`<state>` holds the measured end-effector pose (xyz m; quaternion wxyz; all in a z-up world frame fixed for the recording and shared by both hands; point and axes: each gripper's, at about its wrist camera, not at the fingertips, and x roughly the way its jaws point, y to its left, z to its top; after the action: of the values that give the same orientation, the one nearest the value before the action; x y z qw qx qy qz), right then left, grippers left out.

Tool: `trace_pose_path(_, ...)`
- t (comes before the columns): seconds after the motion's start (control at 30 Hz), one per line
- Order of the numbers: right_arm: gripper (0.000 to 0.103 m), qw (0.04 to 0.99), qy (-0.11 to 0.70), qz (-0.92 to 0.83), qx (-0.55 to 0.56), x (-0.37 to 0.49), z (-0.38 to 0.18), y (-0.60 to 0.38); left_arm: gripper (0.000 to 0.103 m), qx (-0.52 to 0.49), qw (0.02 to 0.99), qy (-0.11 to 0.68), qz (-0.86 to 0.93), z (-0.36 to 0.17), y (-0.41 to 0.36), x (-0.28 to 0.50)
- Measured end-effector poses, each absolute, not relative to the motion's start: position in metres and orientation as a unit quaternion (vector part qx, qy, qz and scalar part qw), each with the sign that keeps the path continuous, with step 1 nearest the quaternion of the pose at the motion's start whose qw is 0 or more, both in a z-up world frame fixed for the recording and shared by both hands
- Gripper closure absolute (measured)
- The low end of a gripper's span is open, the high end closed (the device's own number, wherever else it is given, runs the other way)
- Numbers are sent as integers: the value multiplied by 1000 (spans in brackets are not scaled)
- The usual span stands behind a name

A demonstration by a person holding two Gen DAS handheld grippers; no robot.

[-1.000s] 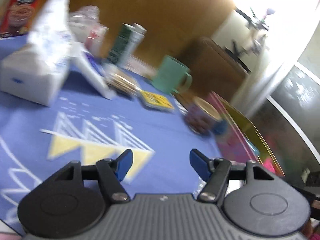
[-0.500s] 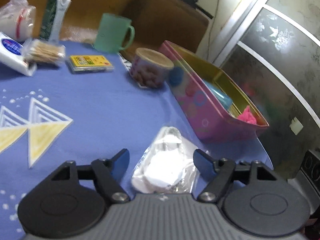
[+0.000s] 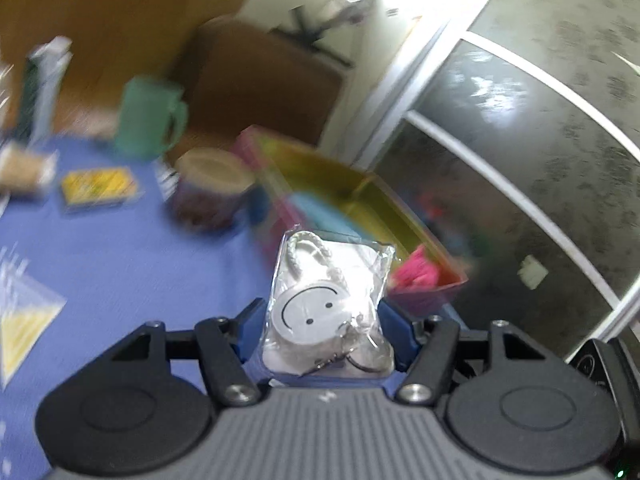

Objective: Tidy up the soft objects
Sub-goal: 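Drop the smiley-face bag into the pink tin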

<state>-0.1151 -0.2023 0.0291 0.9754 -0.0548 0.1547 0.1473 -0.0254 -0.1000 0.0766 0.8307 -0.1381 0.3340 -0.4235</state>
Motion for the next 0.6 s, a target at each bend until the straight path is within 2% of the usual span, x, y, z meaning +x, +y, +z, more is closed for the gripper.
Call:
trace_pose_path(0.13, 50, 987, 115, 98, -62, -115, 49, -235, 40, -107, 830, 311, -451, 102, -155, -11)
trace_pose_path(0.17, 50, 988, 110, 84, -64, -113, 52, -247, 31, -101, 832, 303, -453, 105, -168, -9)
trace_pose_path(0.23, 50, 991, 105, 42, -66, -104, 60, -272, 24, -90, 843, 289, -445, 110, -195, -2)
trace_pose_path(0.4, 46, 982, 169, -80, 1, -61, 52, -352, 24, -107, 848, 296, -426, 100, -203, 0)
trace_pose_path(0.6, 46, 983, 159, -76, 47, -77, 38, -372, 24, -89, 868, 307, -380, 80, -163, -3)
